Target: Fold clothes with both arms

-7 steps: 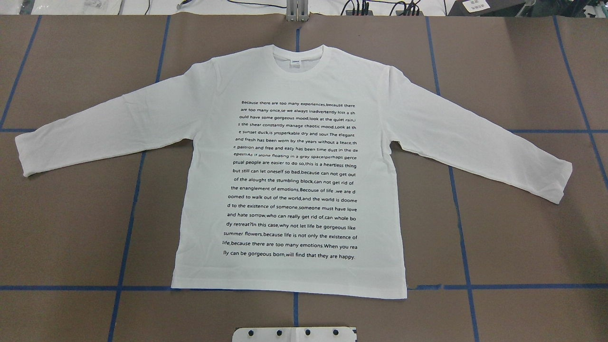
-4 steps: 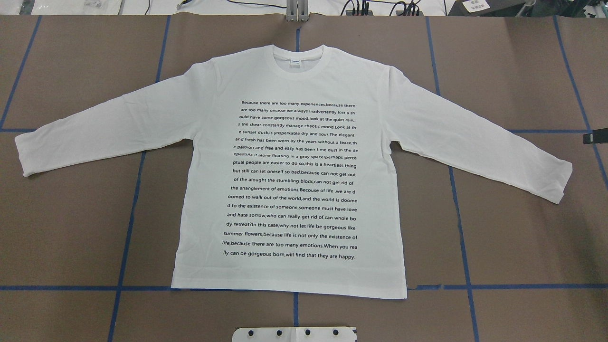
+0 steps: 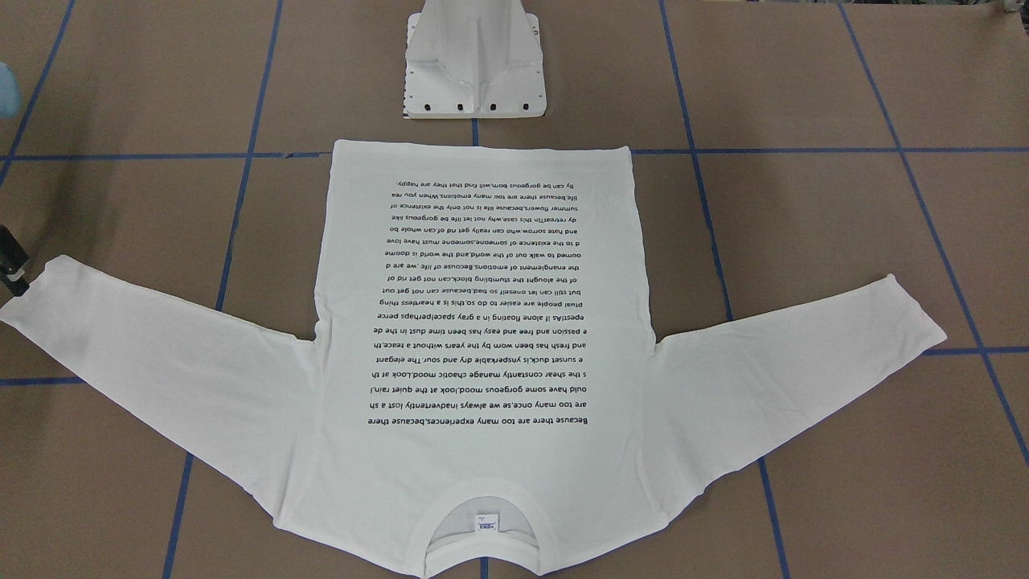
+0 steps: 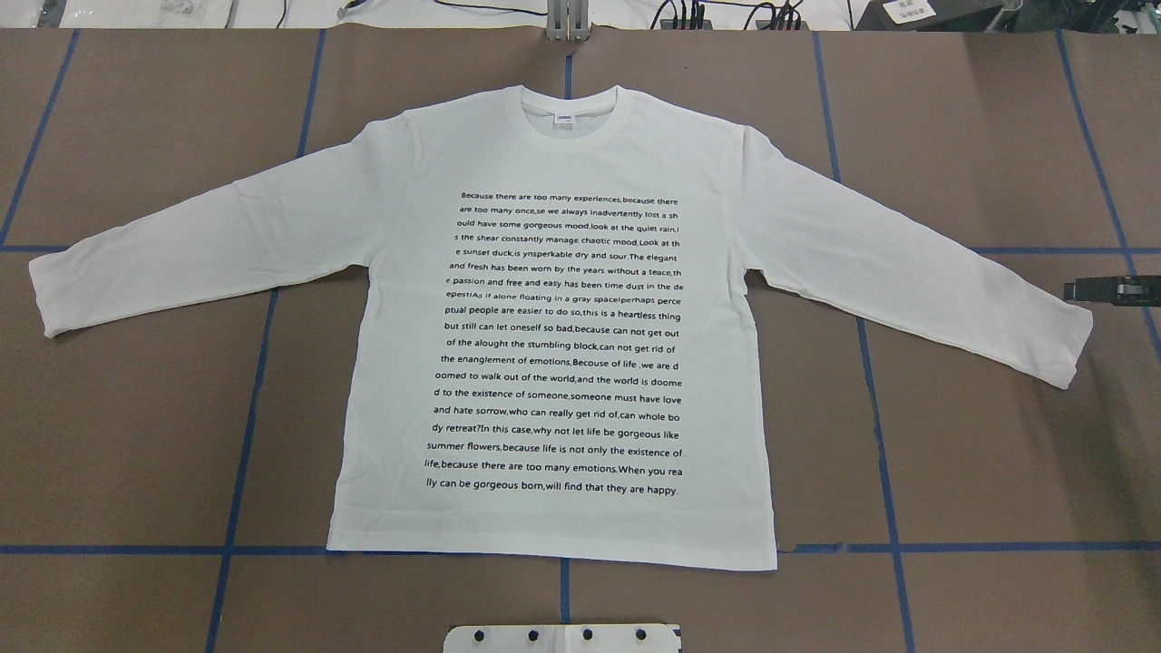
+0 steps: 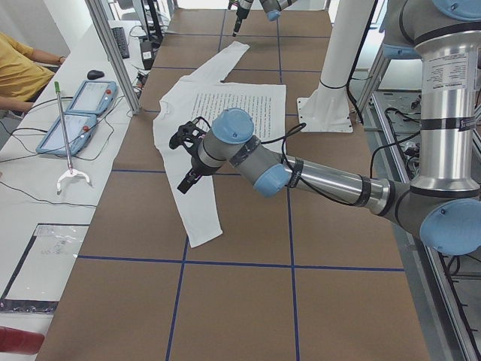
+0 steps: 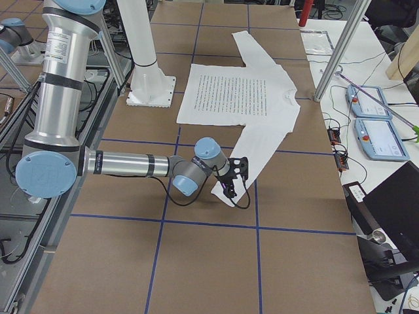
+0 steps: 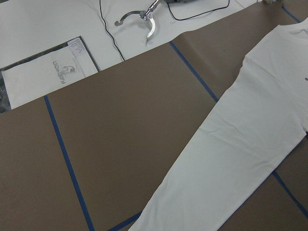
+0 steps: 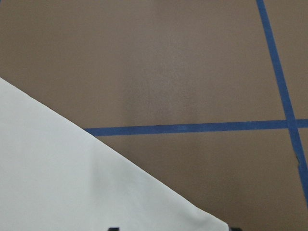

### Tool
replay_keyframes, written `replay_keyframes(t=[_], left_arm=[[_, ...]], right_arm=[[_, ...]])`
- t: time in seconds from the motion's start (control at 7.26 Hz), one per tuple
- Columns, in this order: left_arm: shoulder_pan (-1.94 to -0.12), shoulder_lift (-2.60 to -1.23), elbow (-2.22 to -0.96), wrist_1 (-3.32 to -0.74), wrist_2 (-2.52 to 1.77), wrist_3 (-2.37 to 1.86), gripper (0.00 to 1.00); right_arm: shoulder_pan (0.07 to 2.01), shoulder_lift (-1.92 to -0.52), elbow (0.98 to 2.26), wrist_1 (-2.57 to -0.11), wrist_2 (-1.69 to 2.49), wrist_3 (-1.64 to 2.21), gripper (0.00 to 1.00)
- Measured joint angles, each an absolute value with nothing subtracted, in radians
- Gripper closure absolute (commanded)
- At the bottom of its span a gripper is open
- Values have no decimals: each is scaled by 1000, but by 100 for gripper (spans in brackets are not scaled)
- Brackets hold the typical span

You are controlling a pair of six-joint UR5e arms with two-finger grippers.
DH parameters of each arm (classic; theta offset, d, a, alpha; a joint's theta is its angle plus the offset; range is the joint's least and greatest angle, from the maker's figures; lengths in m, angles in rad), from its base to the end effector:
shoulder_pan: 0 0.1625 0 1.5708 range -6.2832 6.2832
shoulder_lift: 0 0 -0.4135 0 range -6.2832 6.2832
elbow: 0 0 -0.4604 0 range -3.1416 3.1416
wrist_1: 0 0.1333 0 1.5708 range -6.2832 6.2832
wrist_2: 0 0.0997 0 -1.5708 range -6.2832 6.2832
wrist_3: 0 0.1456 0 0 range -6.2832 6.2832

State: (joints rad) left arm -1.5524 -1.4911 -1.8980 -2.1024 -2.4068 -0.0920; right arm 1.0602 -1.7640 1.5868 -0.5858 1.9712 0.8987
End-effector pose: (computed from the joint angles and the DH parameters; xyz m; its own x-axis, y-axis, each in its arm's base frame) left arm -0.0151 -0.5534 0.4613 0.6591 0.4660 -0.5903 0.0477 0.7574 0.6512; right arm -0.1969 -0.5082 0.6701 0.6788 0.0386 0.7333 -0.3107 0.9199 0.2392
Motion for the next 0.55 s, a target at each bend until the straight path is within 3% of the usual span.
replay_keyframes(t=[0.55], left_arm=[[-1552,-1490,-1897,-2103,-2408,-89,0]], right_arm=[[1051,-1725,1484,-566,1949,896,28]])
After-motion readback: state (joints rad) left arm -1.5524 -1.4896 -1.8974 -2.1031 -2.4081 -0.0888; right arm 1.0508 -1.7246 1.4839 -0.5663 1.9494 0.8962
